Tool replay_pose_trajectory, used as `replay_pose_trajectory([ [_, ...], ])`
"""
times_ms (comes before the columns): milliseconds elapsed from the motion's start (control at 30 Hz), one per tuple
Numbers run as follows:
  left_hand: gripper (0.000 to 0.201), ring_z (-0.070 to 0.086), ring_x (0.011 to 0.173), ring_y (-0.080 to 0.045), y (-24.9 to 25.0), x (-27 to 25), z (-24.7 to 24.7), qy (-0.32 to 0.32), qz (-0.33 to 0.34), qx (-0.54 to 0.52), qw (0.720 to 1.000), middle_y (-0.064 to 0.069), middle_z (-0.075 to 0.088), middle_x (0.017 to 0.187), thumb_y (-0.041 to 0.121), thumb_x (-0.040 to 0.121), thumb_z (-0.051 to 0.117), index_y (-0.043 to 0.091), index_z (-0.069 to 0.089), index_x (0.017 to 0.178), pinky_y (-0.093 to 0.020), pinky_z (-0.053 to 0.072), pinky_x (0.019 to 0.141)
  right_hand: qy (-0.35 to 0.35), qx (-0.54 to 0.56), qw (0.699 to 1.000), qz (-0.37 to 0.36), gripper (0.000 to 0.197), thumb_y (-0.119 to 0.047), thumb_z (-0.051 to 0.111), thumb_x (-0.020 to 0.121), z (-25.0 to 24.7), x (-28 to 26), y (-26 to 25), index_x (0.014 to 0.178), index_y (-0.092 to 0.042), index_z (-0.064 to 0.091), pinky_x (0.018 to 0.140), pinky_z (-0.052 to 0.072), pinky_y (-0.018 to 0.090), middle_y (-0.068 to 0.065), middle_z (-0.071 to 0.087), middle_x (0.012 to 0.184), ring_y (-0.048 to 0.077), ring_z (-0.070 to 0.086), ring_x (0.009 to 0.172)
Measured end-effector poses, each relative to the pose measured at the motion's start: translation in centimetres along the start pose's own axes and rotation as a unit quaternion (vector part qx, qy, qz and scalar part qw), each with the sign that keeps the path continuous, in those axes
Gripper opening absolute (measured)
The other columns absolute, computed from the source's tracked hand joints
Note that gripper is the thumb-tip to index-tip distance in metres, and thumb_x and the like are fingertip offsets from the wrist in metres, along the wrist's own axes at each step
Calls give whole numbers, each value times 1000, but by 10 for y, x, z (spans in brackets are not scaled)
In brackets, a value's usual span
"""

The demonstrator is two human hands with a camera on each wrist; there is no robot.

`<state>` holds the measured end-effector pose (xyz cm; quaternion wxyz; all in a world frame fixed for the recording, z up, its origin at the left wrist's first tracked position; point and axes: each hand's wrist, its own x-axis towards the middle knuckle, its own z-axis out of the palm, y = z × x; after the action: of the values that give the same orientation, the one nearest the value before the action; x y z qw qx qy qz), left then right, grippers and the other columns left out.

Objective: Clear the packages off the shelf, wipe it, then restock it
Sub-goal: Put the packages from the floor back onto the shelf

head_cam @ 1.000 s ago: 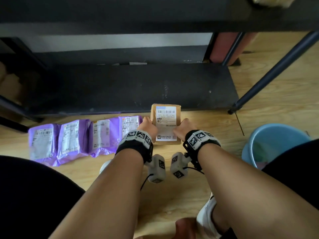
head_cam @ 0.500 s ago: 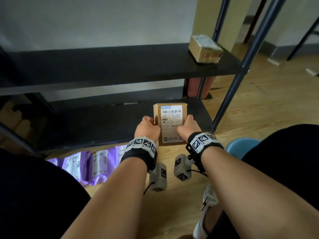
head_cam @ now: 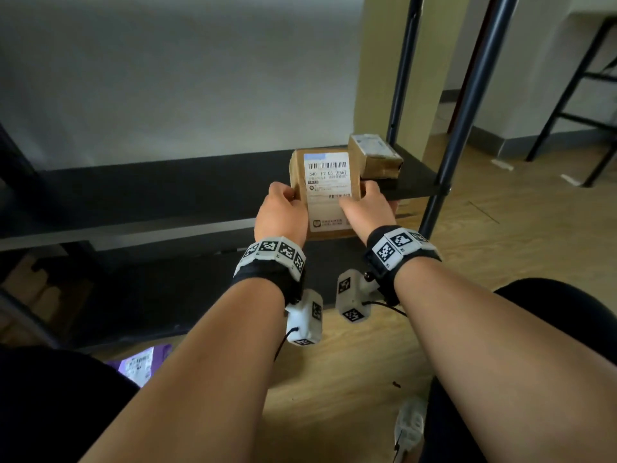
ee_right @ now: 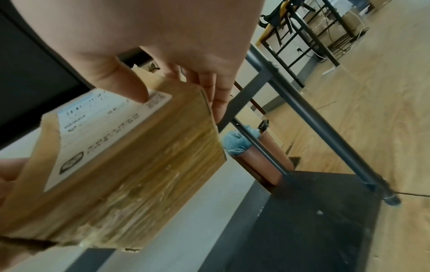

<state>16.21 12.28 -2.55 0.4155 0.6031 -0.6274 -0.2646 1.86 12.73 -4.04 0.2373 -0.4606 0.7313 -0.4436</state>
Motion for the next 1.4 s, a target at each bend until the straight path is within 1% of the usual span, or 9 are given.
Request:
replay_pose_trajectory([
  [200, 25, 60, 86, -17, 17, 52, -5, -7, -28, -60, 998, 5, 60, 96, 17, 93, 37, 19, 52, 114, -29, 49, 69, 29, 43, 999, -2, 47, -39, 55, 83, 9, 39, -36, 124, -19, 42, 80, 56, 40, 0, 63, 111, 20, 64, 93],
  [300, 31, 64, 90, -17, 18, 85, -5, -33, -37, -63, 997, 3, 67, 102, 18, 91, 37, 18, 58, 114, -29, 51, 67, 20, 29, 999, -6, 49, -38, 51, 82, 20, 64, -49, 126, -16, 50, 71, 50, 32, 2, 62, 114, 21, 63, 94],
  [400, 39, 65, 100, -22, 18, 110, -5, -64, -59, -90, 992, -2, 69, 111, 11, 91, 35, 17, 60, 122, -39, 56, 85, 2, -9, 1000, -13, 39, -40, 46, 79, 31, 91, -57, 103, -14, 61, 56, 37, 28, 11, 61, 113, 22, 60, 81],
  [467, 41, 65, 102, -23, 20, 124, -3, -76, -55, -86, 992, -3, 68, 114, 8, 93, 34, 16, 61, 123, -40, 54, 90, -11, -34, 999, -15, 34, -40, 43, 81, 37, 109, -59, 94, -15, 62, 57, 37, 28, 12, 61, 112, 21, 58, 77],
  [700, 33, 60, 89, -18, 14, 157, 15, -85, -16, -19, 996, -4, 67, 111, 9, 96, 37, 13, 65, 114, -22, 42, 66, -18, -96, 994, -40, 43, -44, 40, 92, 49, 147, -57, 113, -15, 64, 73, 41, 30, 10, 60, 113, 24, 60, 90],
  [967, 27, 50, 94, -13, 3, 139, 9, -31, -52, -60, 996, 9, 58, 99, 16, 98, 41, 21, 56, 120, -20, 37, 73, 18, -116, 992, -53, 51, -47, 40, 96, 50, 129, -57, 137, -18, 48, 92, 43, 34, 10, 46, 133, 27, 52, 118],
  [1100, 39, 56, 115, -16, -9, 116, -10, -3, -68, -53, 996, 3, 59, 129, 20, 95, 47, 17, 53, 133, -22, 37, 83, 58, -129, 986, -90, 46, -41, 46, 95, 46, 100, -62, 136, -20, 49, 100, 42, 37, 9, 45, 135, 26, 44, 127],
  [1267, 34, 57, 86, -12, -35, 74, -31, 48, -78, -44, 995, 5, 65, 107, 17, 91, 50, 22, 58, 123, -22, 41, 72, 98, -159, 968, -170, 34, -27, 52, 93, 51, 51, -56, 126, -20, 57, 97, 43, 33, 6, 48, 130, 23, 43, 125],
  [1400, 33, 62, 83, -15, -66, 41, -37, 51, -98, -27, 993, 4, 67, 100, 18, 89, 49, 24, 58, 121, -25, 47, 69, 118, -149, 959, -211, 25, -21, 55, 90, 69, 18, -33, 113, -18, 63, 91, 49, 33, 4, 55, 119, 21, 49, 116],
])
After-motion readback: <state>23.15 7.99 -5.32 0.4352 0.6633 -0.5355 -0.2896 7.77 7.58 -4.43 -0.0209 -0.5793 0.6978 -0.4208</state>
